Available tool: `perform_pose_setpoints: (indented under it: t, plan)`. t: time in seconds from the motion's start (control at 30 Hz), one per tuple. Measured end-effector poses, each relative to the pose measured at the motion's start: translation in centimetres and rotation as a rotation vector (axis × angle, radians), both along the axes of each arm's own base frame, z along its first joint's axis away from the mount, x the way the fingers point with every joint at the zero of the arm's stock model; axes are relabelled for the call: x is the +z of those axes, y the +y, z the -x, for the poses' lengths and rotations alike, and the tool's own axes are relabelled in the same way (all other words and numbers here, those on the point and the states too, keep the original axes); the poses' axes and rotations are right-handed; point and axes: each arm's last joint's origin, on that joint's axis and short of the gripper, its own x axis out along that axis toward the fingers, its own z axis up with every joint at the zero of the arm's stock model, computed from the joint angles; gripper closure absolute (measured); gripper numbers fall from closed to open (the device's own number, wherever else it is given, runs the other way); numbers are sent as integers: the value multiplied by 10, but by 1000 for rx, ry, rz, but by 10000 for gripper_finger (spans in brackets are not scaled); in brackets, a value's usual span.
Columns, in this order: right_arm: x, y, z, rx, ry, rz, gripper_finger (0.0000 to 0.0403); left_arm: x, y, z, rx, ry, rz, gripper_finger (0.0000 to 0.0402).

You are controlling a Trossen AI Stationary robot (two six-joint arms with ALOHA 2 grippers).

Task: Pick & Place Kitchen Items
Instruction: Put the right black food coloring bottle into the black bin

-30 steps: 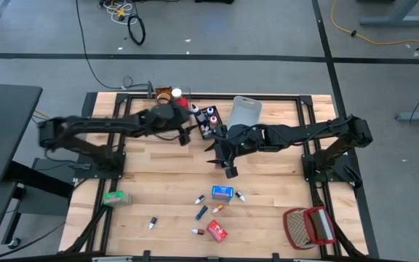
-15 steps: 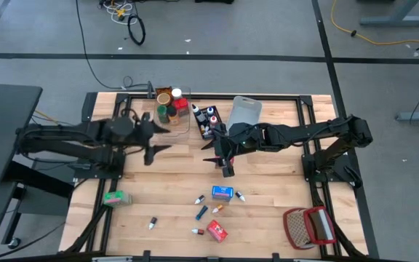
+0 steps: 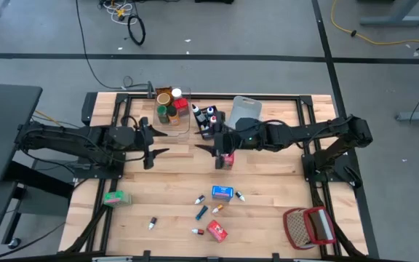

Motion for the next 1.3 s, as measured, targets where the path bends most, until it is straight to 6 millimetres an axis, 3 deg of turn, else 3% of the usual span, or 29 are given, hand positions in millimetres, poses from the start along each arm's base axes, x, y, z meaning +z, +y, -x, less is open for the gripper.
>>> perform_pose_setpoints:
  t: [0.13, 0.23, 0.4, 0.57, 0.73, 1.0, 1.3]
  plan:
    - [13, 1, -2, 27, -129, 60, 215, -1, 0, -1, -23, 30, -57, 138]
    - [15, 1, -2, 3, -161, -36, 215, -1, 0, -1, -38, 40, -101, 138]
    - [-9, 8, 3, -66, 79, -211, 215, -1, 0, -1, -83, 66, -190, 138]
    - [-30, 31, 20, -300, 278, -266, 204, -1, 0, -1, -102, 78, -228, 138]
    - [-38, 64, 42, -401, 360, -328, 181, -1, 0, -1, -103, 77, -232, 138]
    - [-53, 99, 66, -495, 485, -620, 165, 0, 0, -1, -103, 72, -231, 138]
    - [-119, 108, 72, -543, 691, -851, 168, 0, 0, -1, -103, 72, -231, 138]
